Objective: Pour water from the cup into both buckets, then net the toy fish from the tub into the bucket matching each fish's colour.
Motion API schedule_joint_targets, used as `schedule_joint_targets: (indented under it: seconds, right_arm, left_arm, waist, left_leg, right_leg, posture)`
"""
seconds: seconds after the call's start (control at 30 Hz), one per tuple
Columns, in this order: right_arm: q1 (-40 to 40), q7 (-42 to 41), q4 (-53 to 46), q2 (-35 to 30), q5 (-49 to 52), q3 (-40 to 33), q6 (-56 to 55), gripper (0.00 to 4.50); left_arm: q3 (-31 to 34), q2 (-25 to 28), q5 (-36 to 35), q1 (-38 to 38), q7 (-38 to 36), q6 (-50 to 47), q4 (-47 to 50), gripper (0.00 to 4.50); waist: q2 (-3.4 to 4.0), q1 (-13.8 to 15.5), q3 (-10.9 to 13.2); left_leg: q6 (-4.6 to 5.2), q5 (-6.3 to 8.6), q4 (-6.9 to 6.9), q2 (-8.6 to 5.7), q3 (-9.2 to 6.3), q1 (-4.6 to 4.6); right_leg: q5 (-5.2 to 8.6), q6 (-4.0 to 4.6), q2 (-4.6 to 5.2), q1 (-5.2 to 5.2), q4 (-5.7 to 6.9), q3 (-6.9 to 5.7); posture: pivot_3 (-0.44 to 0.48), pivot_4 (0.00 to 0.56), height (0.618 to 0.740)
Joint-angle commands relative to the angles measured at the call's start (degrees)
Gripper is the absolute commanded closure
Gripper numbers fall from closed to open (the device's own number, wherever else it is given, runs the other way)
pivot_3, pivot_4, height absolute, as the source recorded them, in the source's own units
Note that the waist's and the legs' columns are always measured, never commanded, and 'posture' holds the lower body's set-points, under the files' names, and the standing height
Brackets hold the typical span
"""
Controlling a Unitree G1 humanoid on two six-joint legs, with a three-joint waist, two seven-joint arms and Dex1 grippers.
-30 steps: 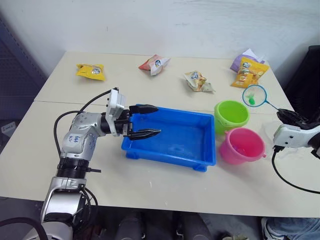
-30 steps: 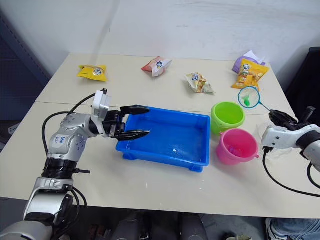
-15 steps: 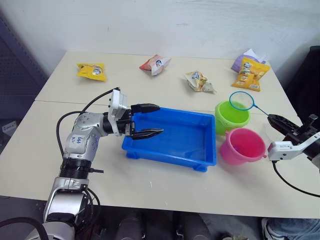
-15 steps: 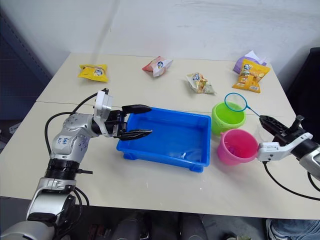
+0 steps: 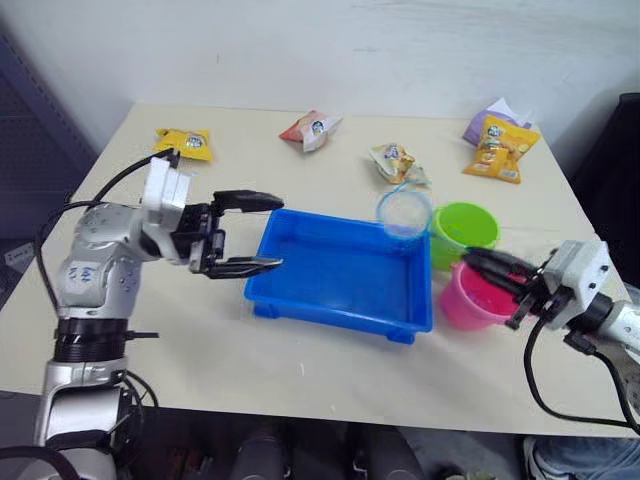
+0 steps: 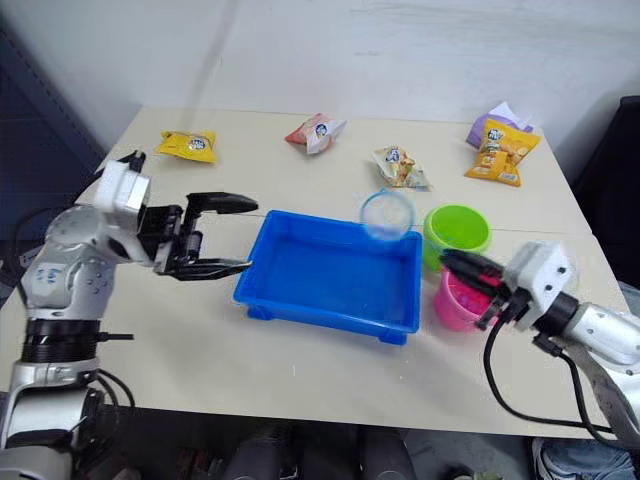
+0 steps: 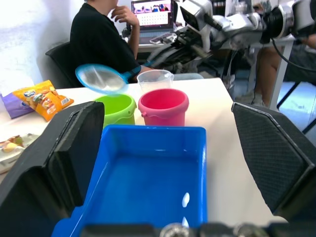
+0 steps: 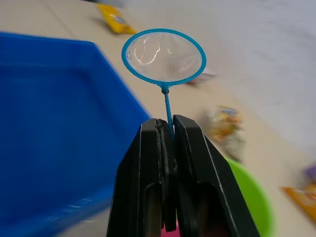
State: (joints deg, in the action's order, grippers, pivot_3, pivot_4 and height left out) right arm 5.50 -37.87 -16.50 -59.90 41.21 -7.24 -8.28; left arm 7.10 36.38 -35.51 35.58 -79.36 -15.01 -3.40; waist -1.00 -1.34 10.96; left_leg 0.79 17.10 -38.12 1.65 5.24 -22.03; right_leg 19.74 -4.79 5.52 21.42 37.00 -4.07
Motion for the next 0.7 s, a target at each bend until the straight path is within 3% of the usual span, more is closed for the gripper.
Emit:
schedule_joint_targets:
  seconds: [0.03, 0.2, 0.33, 0.53, 0.7]
  right_arm:
    - [0.34, -4.24, -11.52, 0.0, 6.74, 2.34, 10.88, 4.5]
    - [1.9, -9.78, -20.24, 3.66, 2.45, 11.33, 15.69, 4.5]
    - [2.07, -12.59, -18.59, 7.19, -9.77, 19.0, 13.4, 4.5]
    - [-2.29, -12.68, -4.88, 19.11, -24.53, 29.85, 8.02, 4.5]
    - [-6.03, -11.83, 9.43, 27.36, -33.13, 33.5, 0.27, 4.5]
  left_arm:
    - [1.29, 5.93, 0.89, -8.51, -6.81, 2.42, 2.34, 0.07]
    - [3.57, 10.89, 0.68, -20.7, -9.58, 4.64, 6.55, 0.07]
    - [3.51, 13.97, -0.89, -28.11, -9.45, 3.15, 11.69, 0.07]
    - [3.28, 15.47, -1.57, -33.26, -7.46, 0.9, 16.84, 0.07]
    - [4.75, 17.7, -2.44, -35.5, -6.42, -1.71, 19.86, 0.07]
  waist:
    - [0.0, -0.31, 0.0]
    - [-0.03, -0.12, 0.01]
    - [-0.06, 0.03, 0.0]
    - [-0.18, -0.3, -0.08]
    - [-0.2, -0.42, -0.09]
  left_leg:
    - [0.07, 0.04, -0.04, -0.03, 0.01, -0.02]
    - [0.05, 0.08, 0.08, 0.02, -0.03, -0.09]
    - [0.1, 0.14, 0.08, -0.04, -0.04, -0.11]
    - [0.09, 0.17, 0.08, -0.07, -0.05, -0.06]
    - [-0.01, 0.13, 0.12, -0.02, -0.03, -0.02]
  right_leg:
    - [-0.03, -0.04, 0.04, -0.01, -0.05, 0.01]
    - [0.0, 0.01, 0.04, 0.14, -0.13, 0.01]
    - [0.02, 0.05, 0.19, 0.13, -0.15, 0.01]
    - [0.05, 0.1, 0.29, 0.14, -0.09, -0.01]
    - [0.09, 0.19, 0.16, 0.18, 0.03, -0.02]
  posture:
    - [0.0, 0.15, 0.738]
    - [0.0, 0.15, 0.738]
    - [0.0, 0.15, 0.738]
    - [0.0, 0.15, 0.738]
    - [0.0, 0.15, 0.738]
